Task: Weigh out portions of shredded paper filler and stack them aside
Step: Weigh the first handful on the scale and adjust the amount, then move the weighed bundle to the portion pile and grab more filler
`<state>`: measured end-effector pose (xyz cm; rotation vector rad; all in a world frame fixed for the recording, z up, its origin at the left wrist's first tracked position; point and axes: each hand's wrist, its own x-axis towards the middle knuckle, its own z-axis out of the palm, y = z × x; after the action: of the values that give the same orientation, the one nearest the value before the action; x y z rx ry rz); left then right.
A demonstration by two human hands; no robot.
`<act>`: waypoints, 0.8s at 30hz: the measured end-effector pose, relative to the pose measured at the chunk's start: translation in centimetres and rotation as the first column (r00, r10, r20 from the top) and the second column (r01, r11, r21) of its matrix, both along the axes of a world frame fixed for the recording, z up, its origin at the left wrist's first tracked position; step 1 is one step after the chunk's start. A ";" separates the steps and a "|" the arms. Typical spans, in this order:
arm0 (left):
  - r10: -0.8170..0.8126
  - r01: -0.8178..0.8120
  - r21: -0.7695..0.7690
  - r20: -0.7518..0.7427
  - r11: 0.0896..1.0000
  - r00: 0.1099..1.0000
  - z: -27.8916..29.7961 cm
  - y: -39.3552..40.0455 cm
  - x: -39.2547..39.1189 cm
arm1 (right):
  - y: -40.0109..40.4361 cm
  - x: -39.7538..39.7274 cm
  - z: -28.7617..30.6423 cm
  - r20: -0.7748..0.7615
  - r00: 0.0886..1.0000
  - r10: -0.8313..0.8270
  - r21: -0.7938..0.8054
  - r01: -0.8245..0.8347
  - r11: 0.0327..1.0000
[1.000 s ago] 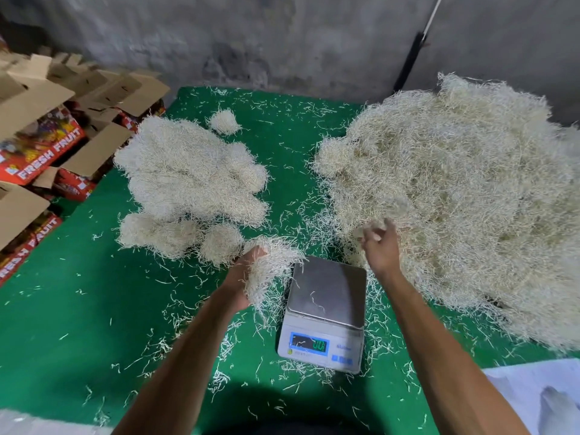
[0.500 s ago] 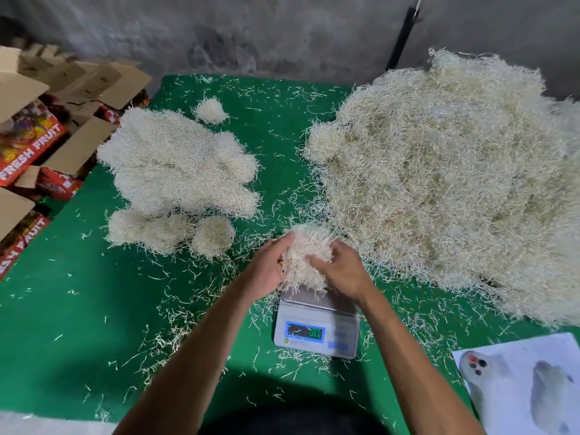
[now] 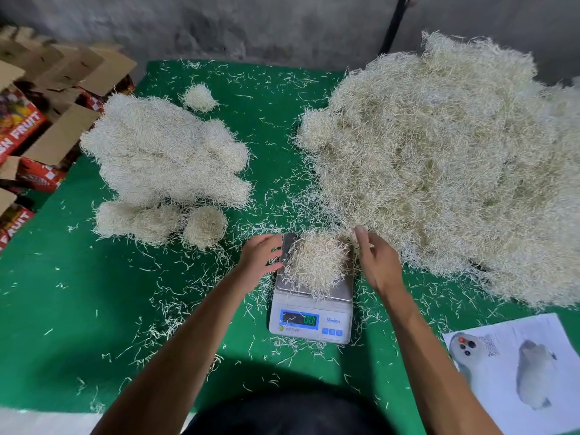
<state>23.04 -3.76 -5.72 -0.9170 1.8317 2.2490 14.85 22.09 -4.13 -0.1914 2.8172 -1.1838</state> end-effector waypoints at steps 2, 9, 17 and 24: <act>0.003 -0.003 0.017 -0.004 1.000 1.000 -0.1 0.3 0.0 | -0.2 0.5 -0.4 0.032 0.999 0.033 -0.008 -0.033 0.999; -0.038 0.038 0.018 -0.013 0.999 0.999 -0.2 0.6 0.3 | -1.1 1.1 -0.3 0.096 0.995 0.032 -0.018 -0.031 0.999; -0.006 0.006 0.039 -0.001 0.999 1.000 0.4 0.2 0.7 | -1.7 0.9 0.3 0.123 0.992 0.021 -0.014 -0.019 1.000; 0.004 -0.015 0.181 0.057 0.983 0.998 0.5 0.1 1.1 | -1.5 1.0 -0.2 0.104 0.995 0.007 0.012 -0.009 1.000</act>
<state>24.16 -3.63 -5.27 -0.9480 1.5717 2.3228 15.81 20.59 -4.29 -0.1356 2.7307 -1.1394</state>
